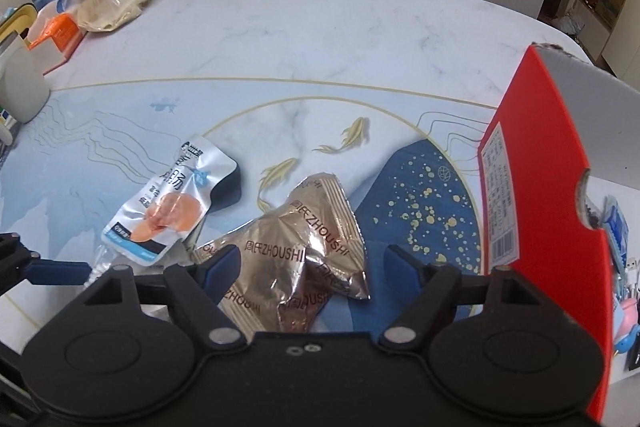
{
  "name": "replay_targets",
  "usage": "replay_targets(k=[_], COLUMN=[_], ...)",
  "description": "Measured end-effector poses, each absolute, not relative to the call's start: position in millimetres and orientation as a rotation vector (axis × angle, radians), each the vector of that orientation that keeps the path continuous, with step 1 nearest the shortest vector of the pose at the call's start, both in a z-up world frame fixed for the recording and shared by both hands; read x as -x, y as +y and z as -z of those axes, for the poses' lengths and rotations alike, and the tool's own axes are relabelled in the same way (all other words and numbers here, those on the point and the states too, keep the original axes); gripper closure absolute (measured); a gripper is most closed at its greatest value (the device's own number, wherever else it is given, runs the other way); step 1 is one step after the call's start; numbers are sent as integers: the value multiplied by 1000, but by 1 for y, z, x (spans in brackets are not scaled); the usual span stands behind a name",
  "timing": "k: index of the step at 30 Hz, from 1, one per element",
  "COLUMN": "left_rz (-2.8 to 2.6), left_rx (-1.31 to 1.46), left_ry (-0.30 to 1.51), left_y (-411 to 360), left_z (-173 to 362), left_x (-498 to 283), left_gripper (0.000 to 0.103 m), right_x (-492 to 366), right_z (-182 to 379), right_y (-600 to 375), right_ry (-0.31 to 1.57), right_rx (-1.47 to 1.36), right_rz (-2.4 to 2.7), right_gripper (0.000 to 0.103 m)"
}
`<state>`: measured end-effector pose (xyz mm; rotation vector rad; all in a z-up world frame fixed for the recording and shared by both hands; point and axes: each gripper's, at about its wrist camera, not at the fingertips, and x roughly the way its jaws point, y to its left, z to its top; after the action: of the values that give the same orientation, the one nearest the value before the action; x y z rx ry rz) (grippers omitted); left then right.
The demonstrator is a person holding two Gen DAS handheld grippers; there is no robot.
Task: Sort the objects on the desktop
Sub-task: 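Grasp the gold foil snack bag with the right tool while the left tool grasps the cotton-swab pack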
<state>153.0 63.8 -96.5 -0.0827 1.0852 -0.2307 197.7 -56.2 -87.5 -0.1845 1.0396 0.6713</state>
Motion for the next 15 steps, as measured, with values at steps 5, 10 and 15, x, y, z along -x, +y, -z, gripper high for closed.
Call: replay_targets(k=[5,10,15], left_rz=[224,214,209], left_rx=[69,59,59], left_ry=[1083,1080,1080], left_y=[61,60,61], left_z=[98,99,100], left_x=[-153,-154,-155], left_gripper=[15,18,21], right_x=[-202,-204,-204], right_z=[95,98,101], right_y=[-51,-47,-48], right_ry=[1057,1063,1081], right_rx=[189,186,162], right_rz=[-670,-677,-686], right_gripper=[25,25,25])
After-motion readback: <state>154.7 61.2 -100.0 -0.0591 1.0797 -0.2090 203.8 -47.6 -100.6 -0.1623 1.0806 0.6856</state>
